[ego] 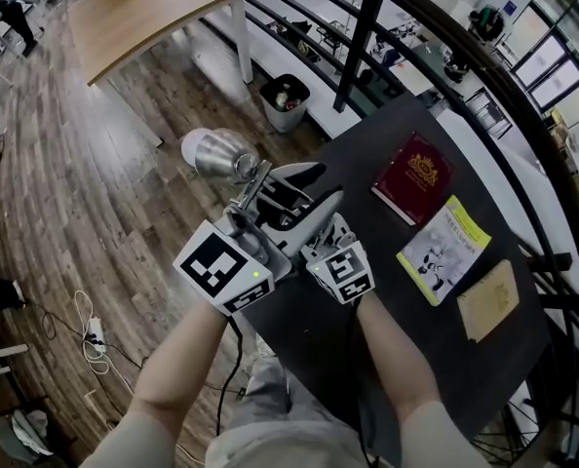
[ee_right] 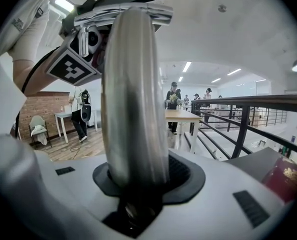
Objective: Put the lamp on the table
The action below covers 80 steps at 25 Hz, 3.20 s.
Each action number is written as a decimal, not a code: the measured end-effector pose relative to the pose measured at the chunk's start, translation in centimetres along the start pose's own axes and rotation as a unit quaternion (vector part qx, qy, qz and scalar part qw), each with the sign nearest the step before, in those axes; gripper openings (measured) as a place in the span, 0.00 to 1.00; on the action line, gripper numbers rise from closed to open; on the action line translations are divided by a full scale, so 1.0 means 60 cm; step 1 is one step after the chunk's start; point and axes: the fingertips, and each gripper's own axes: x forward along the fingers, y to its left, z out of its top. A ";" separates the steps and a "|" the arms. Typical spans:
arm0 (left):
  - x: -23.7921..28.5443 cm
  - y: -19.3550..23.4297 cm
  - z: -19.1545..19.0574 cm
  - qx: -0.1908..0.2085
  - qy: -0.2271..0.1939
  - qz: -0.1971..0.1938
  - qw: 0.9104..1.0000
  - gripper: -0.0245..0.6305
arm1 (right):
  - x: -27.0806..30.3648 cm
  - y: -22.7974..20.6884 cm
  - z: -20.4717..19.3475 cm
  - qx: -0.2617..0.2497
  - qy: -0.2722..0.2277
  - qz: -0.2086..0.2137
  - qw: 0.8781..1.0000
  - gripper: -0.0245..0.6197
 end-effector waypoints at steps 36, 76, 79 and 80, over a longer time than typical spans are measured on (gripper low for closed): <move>-0.152 -0.037 -0.072 -0.007 0.044 0.075 0.996 0.32 | -0.202 0.003 0.073 0.032 -0.024 -0.112 0.993 0.36; -0.279 -0.359 0.182 0.088 0.002 0.056 0.995 0.07 | -0.491 0.274 0.385 -0.031 -0.122 -0.076 0.989 0.11; -0.288 -0.370 0.158 0.083 0.014 0.046 0.995 0.07 | -0.489 0.295 0.351 0.005 -0.114 -0.062 0.992 0.07; -0.291 -0.371 0.147 0.081 0.019 0.046 0.995 0.06 | -0.488 0.300 0.339 0.014 -0.110 -0.057 0.992 0.06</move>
